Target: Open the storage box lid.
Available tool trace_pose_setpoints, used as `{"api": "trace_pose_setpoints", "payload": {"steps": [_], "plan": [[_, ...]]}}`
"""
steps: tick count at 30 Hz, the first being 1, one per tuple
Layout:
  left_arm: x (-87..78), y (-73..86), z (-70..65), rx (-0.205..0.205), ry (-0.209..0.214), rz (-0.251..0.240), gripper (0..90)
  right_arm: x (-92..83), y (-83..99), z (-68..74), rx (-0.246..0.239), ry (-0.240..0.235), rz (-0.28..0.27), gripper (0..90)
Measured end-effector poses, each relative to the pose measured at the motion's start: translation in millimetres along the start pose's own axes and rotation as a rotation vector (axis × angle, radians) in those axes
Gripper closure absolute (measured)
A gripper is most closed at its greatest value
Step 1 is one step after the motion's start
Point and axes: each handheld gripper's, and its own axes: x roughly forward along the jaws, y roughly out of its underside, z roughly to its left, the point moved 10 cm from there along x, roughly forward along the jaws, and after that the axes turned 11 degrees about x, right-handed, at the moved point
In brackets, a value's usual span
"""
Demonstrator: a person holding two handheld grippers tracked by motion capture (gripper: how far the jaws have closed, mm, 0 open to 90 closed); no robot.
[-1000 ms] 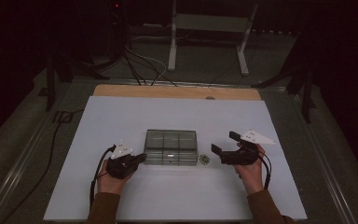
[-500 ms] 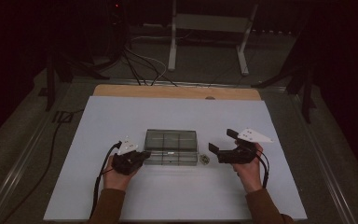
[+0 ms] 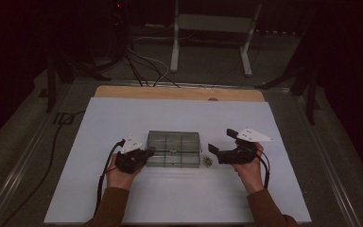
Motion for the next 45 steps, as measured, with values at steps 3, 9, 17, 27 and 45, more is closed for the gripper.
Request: {"api": "trace_pose_setpoints", "payload": {"steps": [3,9,17,27,45], "plan": [[-0.1,-4.1,2.6,0.0,-0.007,0.0,90.0,3.4,-0.2,1.5,-0.003,0.0,0.01,0.0],[-0.9,-14.5,8.2,-0.003,-0.021,-0.009,90.0,10.2,0.5,6.4,-0.026,-0.007,0.033,0.0],[0.5,-25.6,15.2,-0.024,-0.032,-0.02,90.0,17.6,0.4,13.2,-0.056,-0.019,0.052,0.0],[3.6,-36.4,22.4,-0.036,-0.05,-0.018,90.0,35.3,4.6,12.4,-0.09,-0.016,0.093,0.0],[9.2,-51.1,27.2,-0.048,-0.059,-0.036,89.8,86.9,3.2,6.1,-0.133,0.0,0.166,32.8]]}}
